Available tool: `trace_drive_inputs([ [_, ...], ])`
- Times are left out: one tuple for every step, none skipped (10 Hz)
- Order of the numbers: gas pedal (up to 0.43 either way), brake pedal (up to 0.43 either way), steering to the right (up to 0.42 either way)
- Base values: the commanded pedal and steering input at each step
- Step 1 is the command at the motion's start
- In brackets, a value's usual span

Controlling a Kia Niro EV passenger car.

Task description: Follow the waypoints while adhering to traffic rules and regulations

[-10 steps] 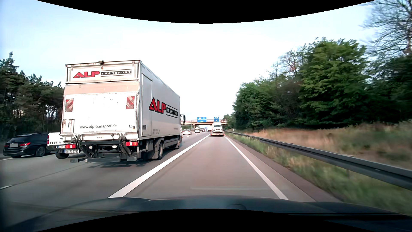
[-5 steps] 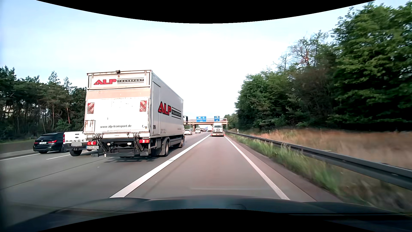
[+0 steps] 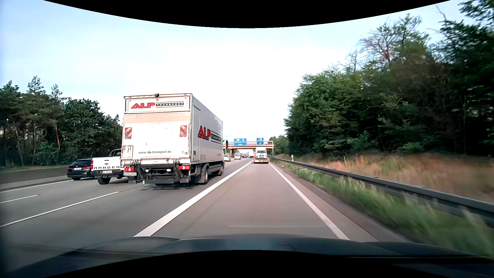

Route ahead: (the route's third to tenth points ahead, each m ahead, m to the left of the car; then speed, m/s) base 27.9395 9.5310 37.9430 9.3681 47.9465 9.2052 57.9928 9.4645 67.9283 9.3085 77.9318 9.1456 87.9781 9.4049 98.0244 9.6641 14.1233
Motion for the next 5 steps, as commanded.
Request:
trace_drive_inputs([
  [0.079,0.000,-0.005],
  [0.079,0.000,-0.005],
  [0.079,0.000,-0.005],
  [0.079,0.000,-0.005],
  [0.079,0.000,-0.005],
])
